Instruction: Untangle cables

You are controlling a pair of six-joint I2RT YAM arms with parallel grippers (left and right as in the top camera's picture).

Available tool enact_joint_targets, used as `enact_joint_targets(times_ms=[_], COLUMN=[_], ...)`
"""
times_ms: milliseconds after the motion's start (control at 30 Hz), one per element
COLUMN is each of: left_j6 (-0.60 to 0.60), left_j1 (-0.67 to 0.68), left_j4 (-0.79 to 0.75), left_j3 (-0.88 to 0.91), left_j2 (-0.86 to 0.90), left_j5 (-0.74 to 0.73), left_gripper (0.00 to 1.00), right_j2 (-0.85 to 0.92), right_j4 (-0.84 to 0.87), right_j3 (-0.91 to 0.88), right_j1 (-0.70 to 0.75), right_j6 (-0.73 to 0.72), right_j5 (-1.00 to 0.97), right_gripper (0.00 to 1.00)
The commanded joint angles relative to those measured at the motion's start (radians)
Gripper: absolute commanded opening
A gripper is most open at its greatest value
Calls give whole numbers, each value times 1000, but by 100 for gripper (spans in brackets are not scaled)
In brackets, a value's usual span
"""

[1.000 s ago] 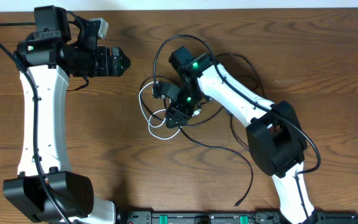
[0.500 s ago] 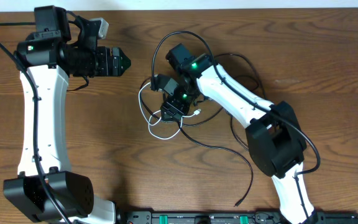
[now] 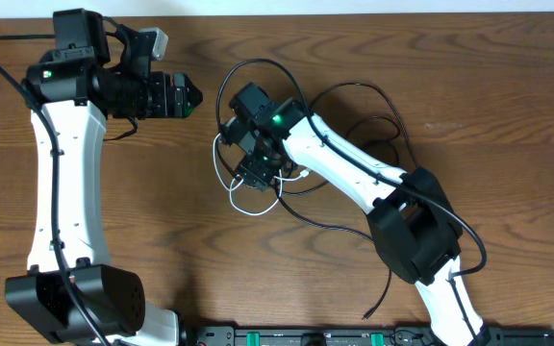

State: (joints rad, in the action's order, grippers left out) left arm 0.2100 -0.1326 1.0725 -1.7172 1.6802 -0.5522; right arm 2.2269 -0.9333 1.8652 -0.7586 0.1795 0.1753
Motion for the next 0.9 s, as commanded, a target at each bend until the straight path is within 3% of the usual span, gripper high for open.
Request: enact_joint_targets(times_ms=[0,867], left_j6=[10,18], left_j1=[2,2], left_j4=[2,10], left_j3=[-3,-3], left_j2=[9,9], left_j5=[-22,-43], left_gripper=[82,82], right_j2=[3,11], right_j4=[-10,-47], right_j3=[64,78], right_j1=[3,71], right_j6=[-35,46], right_j5=[-56,40], right_gripper=[69,69])
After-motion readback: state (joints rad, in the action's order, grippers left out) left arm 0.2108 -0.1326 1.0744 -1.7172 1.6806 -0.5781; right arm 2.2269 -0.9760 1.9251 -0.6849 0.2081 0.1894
